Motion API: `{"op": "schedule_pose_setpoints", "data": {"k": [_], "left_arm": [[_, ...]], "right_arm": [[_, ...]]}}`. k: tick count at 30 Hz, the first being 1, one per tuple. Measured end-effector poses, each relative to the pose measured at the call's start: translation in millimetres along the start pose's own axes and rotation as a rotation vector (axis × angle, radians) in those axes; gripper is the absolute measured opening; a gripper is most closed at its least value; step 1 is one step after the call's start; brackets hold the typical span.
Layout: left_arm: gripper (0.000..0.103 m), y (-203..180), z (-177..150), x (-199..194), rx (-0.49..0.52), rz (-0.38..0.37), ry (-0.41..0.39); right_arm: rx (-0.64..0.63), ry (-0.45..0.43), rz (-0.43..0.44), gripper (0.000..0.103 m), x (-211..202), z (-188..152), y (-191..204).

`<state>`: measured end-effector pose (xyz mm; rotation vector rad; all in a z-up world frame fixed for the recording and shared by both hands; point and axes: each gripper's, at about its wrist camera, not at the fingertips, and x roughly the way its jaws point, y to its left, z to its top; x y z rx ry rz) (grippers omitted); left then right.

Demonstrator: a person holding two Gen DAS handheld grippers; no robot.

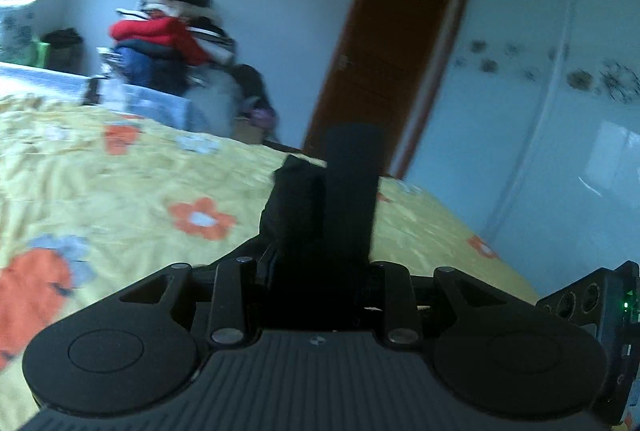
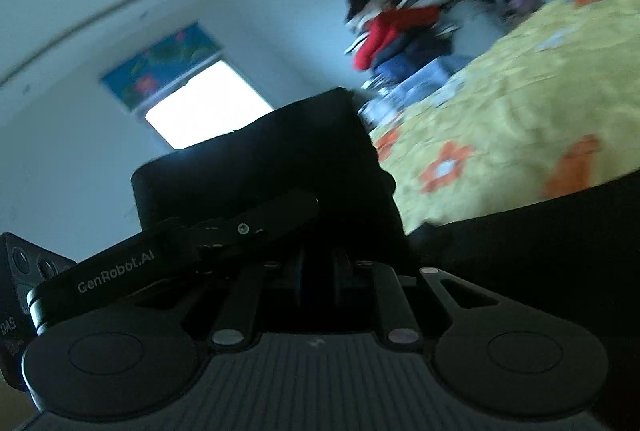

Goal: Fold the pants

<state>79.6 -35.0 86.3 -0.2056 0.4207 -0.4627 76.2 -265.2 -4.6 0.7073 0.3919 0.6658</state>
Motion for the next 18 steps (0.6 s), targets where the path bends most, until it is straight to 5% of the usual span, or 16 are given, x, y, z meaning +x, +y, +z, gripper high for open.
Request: {"op": "schedule_pose_setpoints", "data": {"k": [10, 18], "left_arm": [[0.034, -61, -29, 73, 0.058, -0.126, 0.135], [0.041, -78, -52, 105, 0.054, -0.207, 0.251]], "right_arm": [[0.14, -0.095, -0.111, 0.014, -64, 15, -71], [0.182, -0.056, -0.213, 0.014, -93, 14, -102]]}}
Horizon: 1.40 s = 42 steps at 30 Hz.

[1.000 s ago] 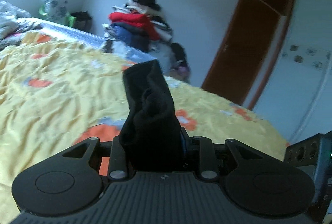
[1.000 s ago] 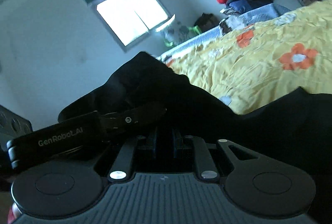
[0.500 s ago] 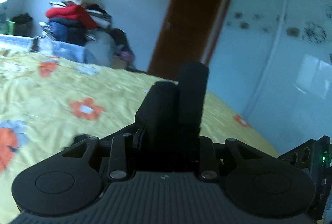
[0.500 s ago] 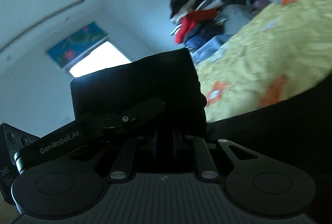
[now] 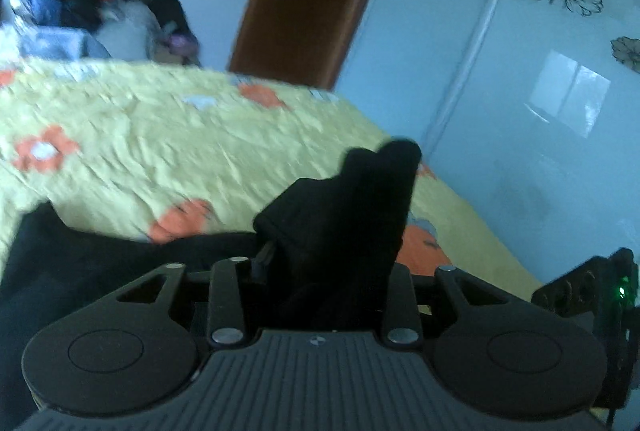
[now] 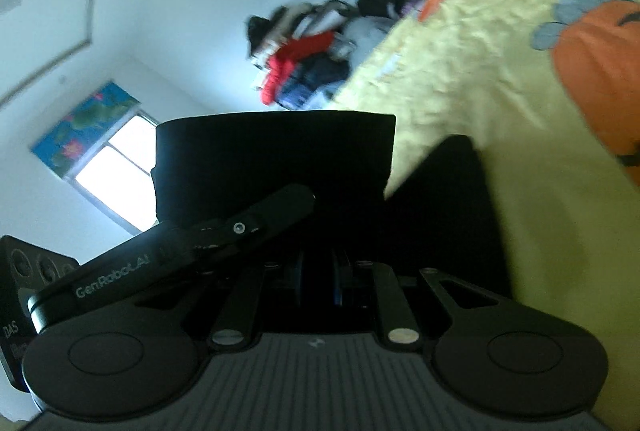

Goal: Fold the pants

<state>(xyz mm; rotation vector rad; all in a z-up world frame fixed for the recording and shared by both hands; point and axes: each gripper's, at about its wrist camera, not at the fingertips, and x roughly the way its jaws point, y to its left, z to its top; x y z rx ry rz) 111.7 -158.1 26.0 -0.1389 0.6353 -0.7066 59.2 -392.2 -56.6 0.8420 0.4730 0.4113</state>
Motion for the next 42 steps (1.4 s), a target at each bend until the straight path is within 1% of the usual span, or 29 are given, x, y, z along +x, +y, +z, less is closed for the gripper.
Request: {"op": "schedule_pose_setpoints", "data": {"k": [1, 3, 4, 5, 6, 8, 9, 11, 12, 13, 14, 15, 16, 18, 20, 22, 25, 28, 29, 30, 31, 32, 33, 35, 36, 37, 38, 40, 42], "left_arm": [[0.042, 0, -2, 3, -0.004, -0.015, 0.018], [0.058, -1, -6, 5, -0.009, -0.047, 0.052], [0.062, -1, -7, 5, -0.01, -0.076, 0.071], [0.07, -1, -8, 4, -0.011, -0.1, 0.081], [0.074, -3, -9, 1, -0.01, -0.126, 0.087], [0.074, -5, -11, -4, -0.008, -0.195, 0.112], [0.076, -4, -12, -8, -0.012, -0.22, 0.116], [0.076, 1, -11, -18, -0.021, -0.23, 0.108], [0.076, 4, -10, -25, -0.022, -0.22, 0.096], [0.077, 11, -6, -32, -0.028, -0.194, 0.079], [0.078, 19, -3, -37, -0.033, -0.16, 0.062], [0.079, 29, 2, -42, -0.032, -0.108, 0.042], [0.08, 37, 6, -45, -0.027, -0.047, 0.025], [0.08, 54, 14, -46, -0.014, 0.091, 0.01], [0.08, 70, 19, -40, 0.013, 0.215, 0.034], [0.08, 83, 21, -33, 0.035, 0.289, 0.05], [0.08, 95, 22, -24, 0.065, 0.367, 0.076], [0.08, 104, 22, -14, 0.089, 0.401, 0.1], [0.08, 106, 21, -10, 0.097, 0.406, 0.107], [0.08, 108, 19, -5, 0.103, 0.414, 0.113], [0.08, 111, 19, 0, 0.102, 0.427, 0.119], [0.08, 114, 19, 4, 0.091, 0.435, 0.116], [0.08, 116, 17, 4, 0.075, 0.44, 0.11], [0.078, 125, 16, 9, 0.013, 0.455, 0.105], [0.077, 128, 15, 11, -0.009, 0.466, 0.1], [0.076, 131, 14, 14, -0.022, 0.486, 0.094], [0.075, 132, 13, 17, -0.026, 0.503, 0.091], [0.075, 135, 13, 20, -0.034, 0.512, 0.092], [0.076, 135, 13, 14, -0.035, 0.508, 0.071]], "right_arm": [[-0.007, 0.014, -0.02, 0.014, -2, 2, -2], [-0.041, 0.043, -0.054, 0.014, -9, 3, -5], [-0.063, 0.053, -0.076, 0.014, -15, 3, -5], [-0.09, 0.057, -0.107, 0.014, -20, 4, -4], [-0.127, 0.053, -0.152, 0.016, -26, 5, -3], [-0.179, 0.036, -0.214, 0.017, -41, 7, -3], [-0.183, 0.024, -0.233, 0.017, -50, 9, -4], [-0.178, -0.025, -0.299, 0.022, -66, 16, -9], [-0.178, -0.06, -0.34, 0.028, -73, 20, -11], [-0.178, -0.098, -0.376, 0.037, -80, 23, -12], [-0.171, -0.134, -0.392, 0.041, -87, 27, -12], [-0.161, -0.158, -0.385, 0.052, -90, 31, -12], [-0.156, -0.172, -0.357, 0.061, -91, 36, -11], [-0.172, -0.178, -0.296, 0.063, -83, 44, -3], [-0.215, -0.154, -0.261, 0.063, -66, 50, 8], [-0.264, -0.101, -0.226, 0.063, -43, 55, 18], [-0.279, 0.007, -0.222, 0.062, 0, 64, 21], [-0.296, 0.106, -0.218, 0.06, 28, 64, 18], [-0.321, 0.129, -0.217, 0.056, 33, 61, 19], [-0.357, 0.145, -0.229, 0.042, 38, 60, 22], [-0.395, 0.162, -0.244, 0.033, 41, 58, 26], [-0.427, 0.162, -0.258, 0.027, 43, 58, 28], [-0.451, 0.155, -0.282, 0.016, 44, 59, 30], [-0.503, 0.119, -0.34, 0.011, 37, 57, 33], [-0.529, 0.092, -0.377, 0.006, 35, 57, 34], [-0.561, 0.065, -0.424, 0.006, 34, 57, 35], [-0.572, 0.055, -0.445, 0.006, 33, 57, 35], [-0.541, 0.039, -0.432, 0.006, 28, 59, 31], [-0.529, 0.01, -0.412, 0.007, 19, 58, 34]]}}
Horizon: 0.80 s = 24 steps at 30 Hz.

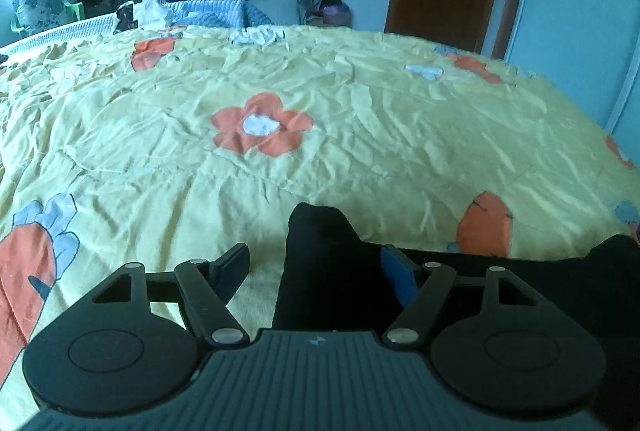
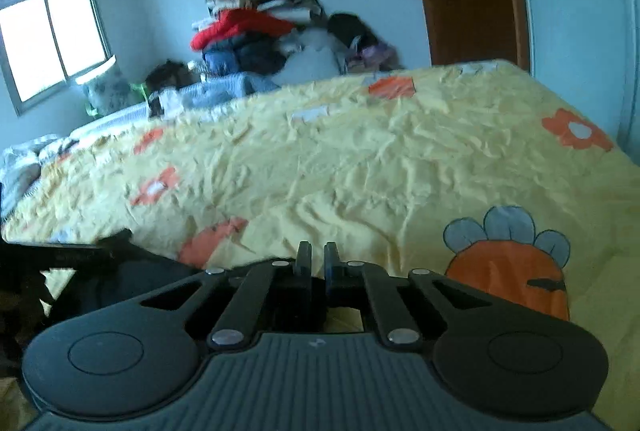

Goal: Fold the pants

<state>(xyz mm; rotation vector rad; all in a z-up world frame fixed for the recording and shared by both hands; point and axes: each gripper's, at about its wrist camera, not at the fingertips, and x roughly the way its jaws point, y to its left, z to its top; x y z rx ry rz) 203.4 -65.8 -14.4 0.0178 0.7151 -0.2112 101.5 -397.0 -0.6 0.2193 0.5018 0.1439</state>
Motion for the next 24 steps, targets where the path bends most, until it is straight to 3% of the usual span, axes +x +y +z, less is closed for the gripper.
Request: {"op": "schedule_pose_setpoints", "data": {"k": [3, 5, 7, 8, 11, 13, 15, 16, 19, 21, 23, 24], "left_arm": [[0.076, -2, 0, -17, 0.035, 0.012, -0.061], [0.079, -4, -1, -28, 0.056, -0.005, -0.09], [0.083, -6, -2, -36, 0.069, -0.039, -0.105], [0.086, -8, -3, -39, 0.076, -0.057, -0.106], [0.087, -15, -4, -36, 0.116, -0.114, -0.067], [0.087, -23, -8, -31, 0.152, -0.108, -0.061], [0.087, -29, -11, -23, 0.181, -0.055, -0.066], [0.085, -29, -12, -17, 0.184, -0.033, -0.066], [0.079, -25, -8, -1, 0.127, -0.007, -0.038], [0.079, -22, -8, 10, 0.112, 0.018, -0.024], [0.079, -15, -7, 12, 0.082, 0.018, -0.016], [0.08, -11, -6, 7, 0.069, 0.016, -0.025]], "right_arm": [[0.035, 0.023, 0.09, 0.011, -7, 3, 2], [0.06, 0.077, 0.126, 0.023, -1, 2, 2], [0.059, 0.119, 0.125, 0.055, 7, -1, 2], [0.057, 0.125, 0.124, 0.059, 9, -3, 3], [0.025, 0.134, 0.17, 0.057, 16, -5, 11], [-0.035, 0.13, 0.157, 0.036, 20, -5, 21], [-0.108, 0.126, 0.127, 0.023, 23, -5, 31], [-0.134, 0.121, 0.112, 0.021, 23, -5, 34], [-0.255, 0.095, 0.008, 0.021, 24, -6, 48], [-0.264, 0.107, -0.02, 0.021, 33, -8, 49], [-0.236, 0.127, -0.03, 0.028, 38, -8, 47], [-0.231, 0.122, -0.029, 0.038, 35, -8, 45]]}}
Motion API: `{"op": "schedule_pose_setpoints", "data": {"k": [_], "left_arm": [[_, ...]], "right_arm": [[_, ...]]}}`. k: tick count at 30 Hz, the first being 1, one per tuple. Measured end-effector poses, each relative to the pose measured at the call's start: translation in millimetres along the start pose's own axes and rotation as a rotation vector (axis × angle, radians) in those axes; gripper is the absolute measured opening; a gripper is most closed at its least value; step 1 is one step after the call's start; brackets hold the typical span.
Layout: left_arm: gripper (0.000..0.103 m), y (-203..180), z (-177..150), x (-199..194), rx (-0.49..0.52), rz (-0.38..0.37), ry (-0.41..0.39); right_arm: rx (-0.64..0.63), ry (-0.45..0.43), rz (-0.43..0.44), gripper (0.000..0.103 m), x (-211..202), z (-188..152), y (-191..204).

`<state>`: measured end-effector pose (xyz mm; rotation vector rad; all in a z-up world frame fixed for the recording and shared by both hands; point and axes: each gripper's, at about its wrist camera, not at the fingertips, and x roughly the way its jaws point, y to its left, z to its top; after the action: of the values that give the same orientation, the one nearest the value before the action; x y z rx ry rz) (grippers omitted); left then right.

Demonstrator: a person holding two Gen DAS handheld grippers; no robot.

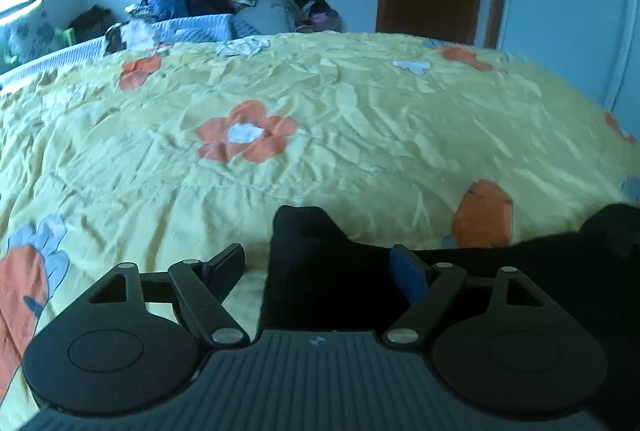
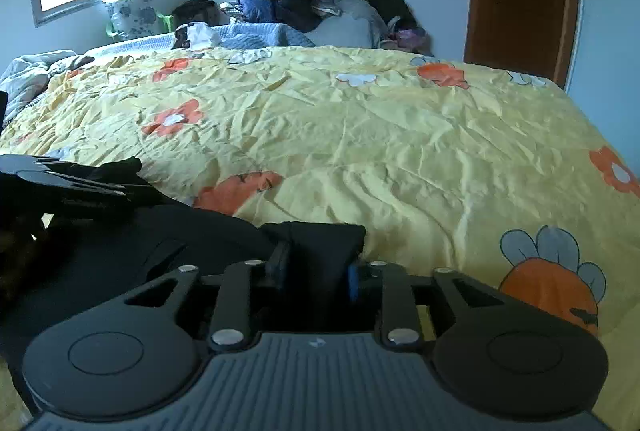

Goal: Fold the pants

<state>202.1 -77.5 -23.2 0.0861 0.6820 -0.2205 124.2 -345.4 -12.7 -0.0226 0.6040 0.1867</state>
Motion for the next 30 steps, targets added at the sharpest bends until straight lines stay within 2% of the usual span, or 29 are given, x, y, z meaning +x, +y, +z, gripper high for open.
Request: {"op": "schedule_pose_setpoints", "data": {"k": [1, 2, 5, 6, 8, 10, 11, 13, 14, 15, 16, 18, 21, 24, 27, 28, 30], "left_arm": [[0.08, 2, 0, -7, 0.0, 0.001, -0.017], [0.083, 3, 0, -15, 0.007, -0.001, -0.038], [0.089, 4, -4, -37, 0.045, -0.025, -0.072], [0.09, 2, -5, -40, 0.059, -0.043, -0.063], [0.09, 0, -8, -41, 0.082, -0.079, -0.038], [0.092, -5, -11, -35, 0.106, -0.059, -0.023], [0.093, -8, -13, -30, 0.116, -0.035, -0.023], [0.097, -7, -15, -21, 0.12, -0.006, -0.029], [0.096, -4, -15, -21, 0.106, -0.009, -0.024], [0.098, 0, -13, -24, 0.083, -0.02, -0.018], [0.094, 5, -13, -30, 0.067, -0.032, -0.019], [0.094, 11, -14, -44, 0.063, -0.038, -0.029], [0.095, 21, -24, -68, 0.05, -0.108, -0.054], [0.095, 25, -40, -80, 0.023, -0.213, -0.007], [0.095, 33, -56, -79, -0.008, -0.304, 0.057], [0.095, 40, -61, -76, -0.028, -0.336, 0.075], [0.096, 53, -65, -74, -0.077, -0.391, 0.058]], "right_arm": [[0.01, -0.007, -0.009, 0.055, -5, -1, -2], [0.013, -0.021, -0.029, 0.061, -12, -1, -4], [0.01, -0.12, -0.113, 0.062, -46, -3, -3], [0.007, -0.147, -0.084, 0.064, -58, -4, 0], [-0.018, -0.148, 0.039, 0.063, -71, -7, 10], [-0.074, -0.094, 0.138, 0.062, -71, -13, 25], [-0.115, -0.044, 0.154, 0.062, -65, -17, 33], [-0.197, 0.045, 0.088, 0.063, -47, -27, 45], [-0.222, 0.06, 0.036, 0.069, -39, -32, 46], [-0.192, 0.051, 0.027, 0.073, -38, -33, 42], [-0.158, 0.048, 0.031, 0.073, -41, -32, 39], [-0.142, 0.012, 0.021, 0.073, -53, -30, 39], [-0.156, -0.031, 0.024, 0.073, -71, -34, 46], [-0.139, -0.019, 0.015, 0.077, -67, -39, 45], [0.011, 0.01, 0.006, 0.078, -56, -39, 18], [0.082, 0.001, 0.041, 0.078, -56, -41, 5], [0.184, 0.021, 0.111, 0.078, -51, -42, -17]]}}
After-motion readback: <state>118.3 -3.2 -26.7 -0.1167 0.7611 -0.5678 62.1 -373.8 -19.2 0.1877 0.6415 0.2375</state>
